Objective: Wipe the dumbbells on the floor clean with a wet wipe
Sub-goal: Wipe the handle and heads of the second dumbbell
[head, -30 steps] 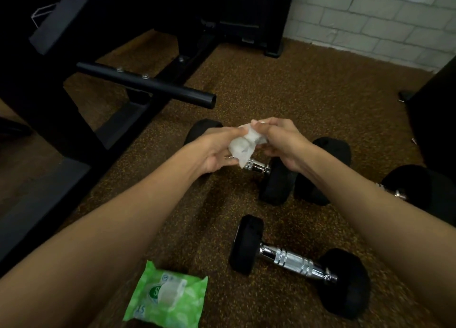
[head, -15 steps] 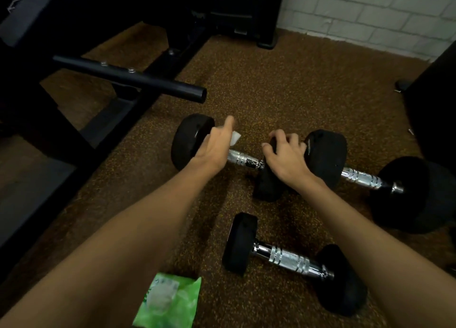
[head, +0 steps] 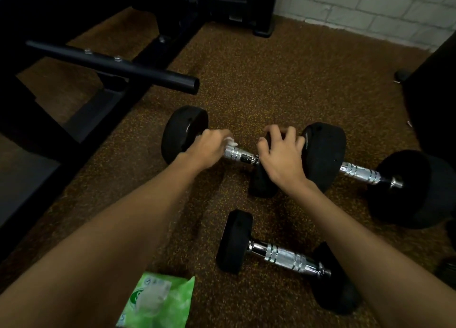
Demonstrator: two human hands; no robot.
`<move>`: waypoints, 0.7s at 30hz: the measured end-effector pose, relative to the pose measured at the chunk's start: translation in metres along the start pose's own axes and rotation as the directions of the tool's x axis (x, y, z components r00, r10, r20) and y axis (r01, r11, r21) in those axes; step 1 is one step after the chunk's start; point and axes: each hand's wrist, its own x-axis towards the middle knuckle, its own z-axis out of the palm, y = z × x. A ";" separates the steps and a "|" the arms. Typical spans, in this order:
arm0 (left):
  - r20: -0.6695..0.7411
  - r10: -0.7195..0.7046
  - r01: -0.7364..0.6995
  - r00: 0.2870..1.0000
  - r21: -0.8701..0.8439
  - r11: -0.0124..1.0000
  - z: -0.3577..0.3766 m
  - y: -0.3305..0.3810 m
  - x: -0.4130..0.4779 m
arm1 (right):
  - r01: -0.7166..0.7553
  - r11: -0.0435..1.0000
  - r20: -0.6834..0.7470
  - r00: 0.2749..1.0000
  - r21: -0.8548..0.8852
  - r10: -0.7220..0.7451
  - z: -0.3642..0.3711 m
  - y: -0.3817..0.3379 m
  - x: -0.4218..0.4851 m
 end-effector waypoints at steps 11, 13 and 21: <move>0.231 0.008 -0.012 0.973 0.015 1.000 -0.007 0.005 0.020 | -0.016 1.000 -0.033 0.999 0.019 0.016 -0.003 -0.005 -0.004; 0.203 0.028 -0.033 0.979 0.022 0.999 -0.007 0.000 0.019 | -0.026 0.999 -0.024 0.999 0.032 0.027 -0.004 -0.005 -0.003; 0.183 -0.119 0.099 0.976 0.117 0.988 -0.003 0.022 0.026 | -0.035 0.999 -0.012 0.999 0.020 0.035 -0.002 -0.002 0.003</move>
